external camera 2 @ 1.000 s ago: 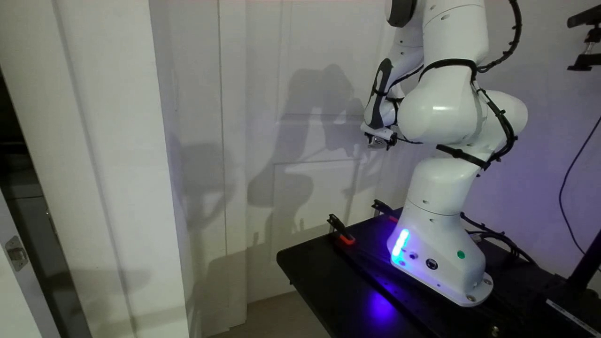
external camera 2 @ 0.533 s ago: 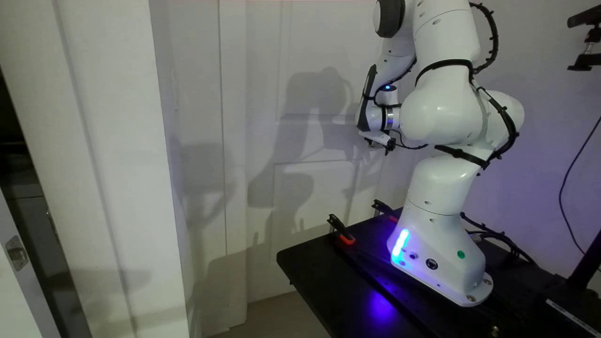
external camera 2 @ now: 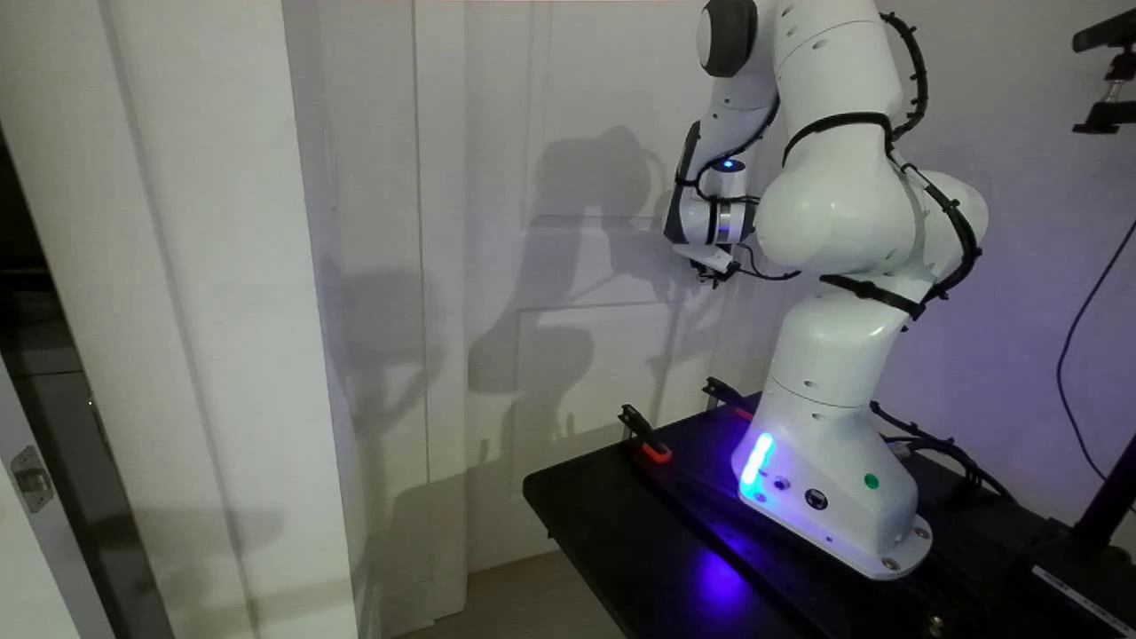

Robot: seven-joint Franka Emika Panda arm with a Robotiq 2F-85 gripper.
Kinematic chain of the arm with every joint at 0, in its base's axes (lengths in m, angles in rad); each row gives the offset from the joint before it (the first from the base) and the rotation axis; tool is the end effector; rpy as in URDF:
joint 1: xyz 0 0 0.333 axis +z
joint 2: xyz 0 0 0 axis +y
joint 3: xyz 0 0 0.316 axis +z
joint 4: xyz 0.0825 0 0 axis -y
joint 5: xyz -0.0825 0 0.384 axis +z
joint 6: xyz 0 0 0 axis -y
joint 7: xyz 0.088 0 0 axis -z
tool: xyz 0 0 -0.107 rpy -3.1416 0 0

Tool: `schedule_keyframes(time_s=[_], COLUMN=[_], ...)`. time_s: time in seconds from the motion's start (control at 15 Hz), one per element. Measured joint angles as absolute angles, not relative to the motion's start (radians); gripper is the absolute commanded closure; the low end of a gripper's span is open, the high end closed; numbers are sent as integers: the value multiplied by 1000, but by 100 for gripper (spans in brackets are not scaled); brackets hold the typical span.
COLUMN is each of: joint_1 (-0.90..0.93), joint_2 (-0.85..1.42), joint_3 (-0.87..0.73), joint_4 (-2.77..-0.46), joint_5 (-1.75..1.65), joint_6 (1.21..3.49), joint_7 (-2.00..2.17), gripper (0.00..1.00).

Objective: Open the door

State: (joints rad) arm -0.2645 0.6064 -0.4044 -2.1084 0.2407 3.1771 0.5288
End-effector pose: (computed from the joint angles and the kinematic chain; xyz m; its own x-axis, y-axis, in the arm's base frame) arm 0.4745 -0.3896 0.2046 0.1772 -0.8497 0.4967 -0.9439 -0.2896 -0.1588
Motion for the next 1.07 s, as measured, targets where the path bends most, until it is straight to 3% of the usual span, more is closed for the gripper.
schedule_keyframes(time_s=[0.2,1.07], joint_1=[-260,-37], joint_2=[625,873], joint_3=[-411,-629], joint_4=[-2097,-2081], joint_5=[253,262], joint_6=[3176,3421], joint_7=[521,364], gripper=[100,100])
